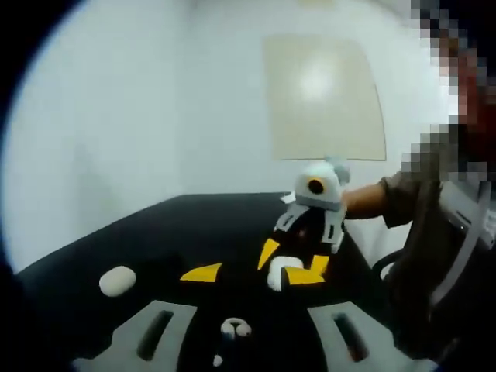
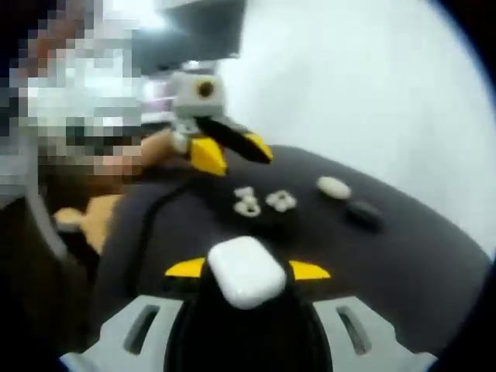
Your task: Pick up three earphones and place each one into its charging case using tactile feedback, ensure that each earphone is properly inserted and securely positioned inside the case.
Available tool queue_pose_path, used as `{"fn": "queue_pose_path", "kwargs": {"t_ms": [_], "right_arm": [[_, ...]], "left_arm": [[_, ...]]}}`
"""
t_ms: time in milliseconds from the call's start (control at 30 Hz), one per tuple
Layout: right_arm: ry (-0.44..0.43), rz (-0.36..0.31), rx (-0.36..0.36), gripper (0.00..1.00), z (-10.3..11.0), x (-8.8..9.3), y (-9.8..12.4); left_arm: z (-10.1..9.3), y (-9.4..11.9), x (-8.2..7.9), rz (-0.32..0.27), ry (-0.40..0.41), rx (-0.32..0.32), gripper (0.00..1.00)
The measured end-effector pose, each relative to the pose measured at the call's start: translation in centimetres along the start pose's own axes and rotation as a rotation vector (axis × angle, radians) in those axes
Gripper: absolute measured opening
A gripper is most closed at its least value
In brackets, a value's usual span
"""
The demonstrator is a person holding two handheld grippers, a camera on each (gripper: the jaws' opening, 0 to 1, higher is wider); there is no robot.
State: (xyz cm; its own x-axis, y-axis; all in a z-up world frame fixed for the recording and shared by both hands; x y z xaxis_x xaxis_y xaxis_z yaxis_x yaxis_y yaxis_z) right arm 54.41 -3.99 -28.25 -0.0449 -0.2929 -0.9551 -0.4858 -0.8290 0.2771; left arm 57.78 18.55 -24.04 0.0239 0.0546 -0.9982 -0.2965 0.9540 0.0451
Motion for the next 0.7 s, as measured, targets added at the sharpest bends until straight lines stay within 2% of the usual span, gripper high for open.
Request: {"fn": "queue_pose_path", "kwargs": {"t_ms": [67, 200, 300, 467, 500, 567, 633, 700], "right_arm": [[-0.022, -0.009, 0.055, 0.40, 0.4, 0.1, -0.1], [-0.005, -0.023, 0.055, 0.40, 0.3, 0.2, -0.1], [-0.010, -0.043, -0.022, 0.41, -0.5, 0.3, -0.2], [-0.060, -0.018, -0.168, 0.45, -1.8, -0.1, 0.3], [-0.088, -0.041, -0.186, 0.44, -2.3, -0.4, 0.6], [-0.229, -0.100, -0.275, 0.44, -3.1, -0.8, 1.1], [-0.382, -0.089, -0.342, 0.44, -4.1, -0.7, 1.2], [-0.500, -0.054, -0.342, 0.40, -5.1, -0.2, 0.8]], "left_arm": [[-0.1, -0.1, 0.3, 0.010, 0.020, 0.008, 0.27], [0.1, -0.3, 0.7, 0.036, 0.030, 0.005, 0.27], [0.2, -0.4, 0.8, 0.041, 0.038, 0.006, 0.26], [0.3, -0.4, 0.7, 0.038, 0.046, 0.014, 0.27], [0.3, -0.4, 0.7, 0.035, 0.046, 0.015, 0.27], [0.4, -0.5, 0.6, 0.034, 0.048, 0.019, 0.27], [0.4, -0.5, 0.6, 0.037, 0.045, 0.024, 0.27], [0.3, -0.7, 0.7, 0.044, 0.044, 0.032, 0.27]]}}
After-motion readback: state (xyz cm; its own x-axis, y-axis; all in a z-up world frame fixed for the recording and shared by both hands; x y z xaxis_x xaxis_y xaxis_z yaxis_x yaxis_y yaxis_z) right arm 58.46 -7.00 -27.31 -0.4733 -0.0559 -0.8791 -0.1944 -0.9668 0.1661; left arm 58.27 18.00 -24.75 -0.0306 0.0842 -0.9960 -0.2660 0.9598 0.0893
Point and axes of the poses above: the point that each gripper's makers call its tool centre point, and the gripper's own axes: y roughly backward along the fingers, z roughly to its left, x roughly out of its underside, the point moved 10 cm from there along y, roughly backward along the fingers, and after that the axes turned 8 degrees about -z, right-handed, at the moved point
